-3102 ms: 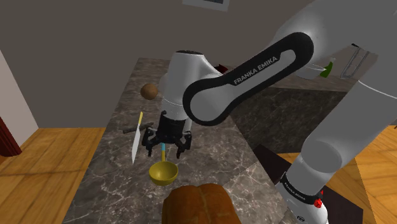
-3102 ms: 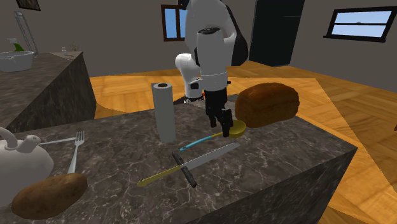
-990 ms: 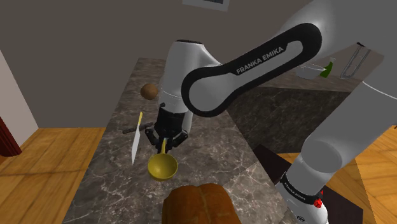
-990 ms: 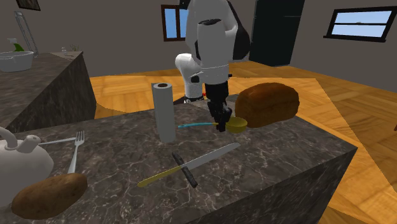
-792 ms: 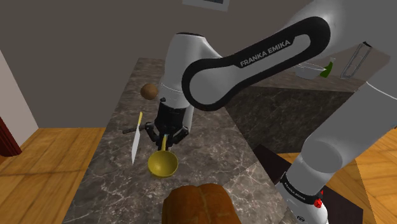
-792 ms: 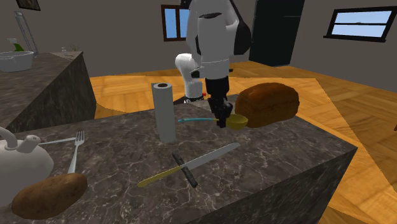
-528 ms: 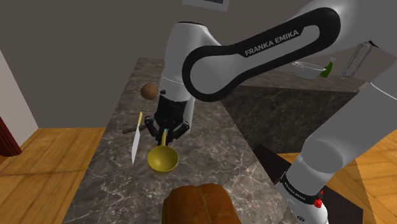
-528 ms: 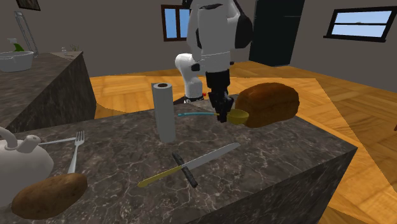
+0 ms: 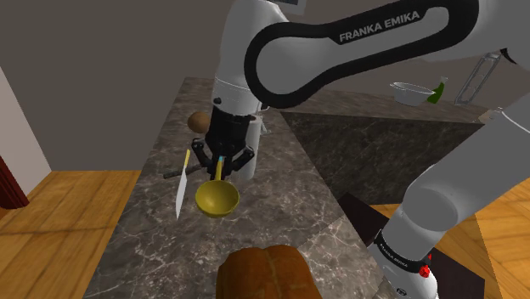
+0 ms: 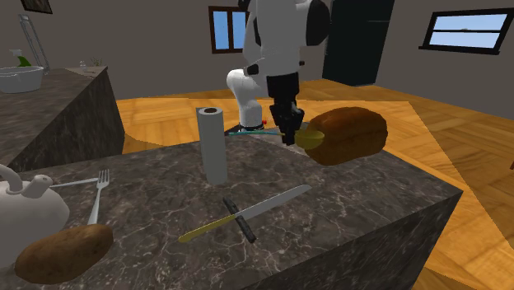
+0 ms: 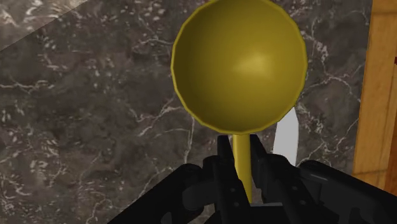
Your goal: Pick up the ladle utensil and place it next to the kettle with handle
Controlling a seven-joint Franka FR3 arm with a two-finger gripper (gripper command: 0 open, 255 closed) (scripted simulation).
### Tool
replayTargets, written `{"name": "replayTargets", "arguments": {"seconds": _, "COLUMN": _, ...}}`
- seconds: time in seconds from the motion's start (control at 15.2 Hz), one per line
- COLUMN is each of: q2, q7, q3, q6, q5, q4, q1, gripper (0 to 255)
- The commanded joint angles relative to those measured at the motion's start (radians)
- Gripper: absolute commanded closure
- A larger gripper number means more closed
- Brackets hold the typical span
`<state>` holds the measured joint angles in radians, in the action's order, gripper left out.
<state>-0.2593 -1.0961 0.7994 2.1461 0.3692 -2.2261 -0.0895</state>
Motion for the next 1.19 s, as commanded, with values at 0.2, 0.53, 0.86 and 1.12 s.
{"name": "replayTargets", "arguments": {"seconds": 0.2, "q2": -0.028, "q7": 0.001, "q3": -0.021, "q6": -0.074, "q5": 0.004, "q4": 0.049, "q1": 0.001, "gripper": 255}}
{"name": "replayTargets", "arguments": {"seconds": 0.53, "q2": -0.045, "q7": -0.004, "q3": -0.038, "q6": -0.143, "q5": 0.003, "q4": 0.103, "q1": 0.001, "gripper": 255}}
{"name": "replayTargets", "arguments": {"seconds": 0.86, "q2": -0.055, "q7": -0.011, "q3": -0.052, "q6": -0.211, "q5": -0.002, "q4": 0.161, "q1": -0.002, "gripper": 255}}
{"name": "replayTargets", "arguments": {"seconds": 1.12, "q2": -0.058, "q7": -0.019, "q3": -0.061, "q6": -0.263, "q5": -0.008, "q4": 0.212, "q1": -0.005, "gripper": 255}}
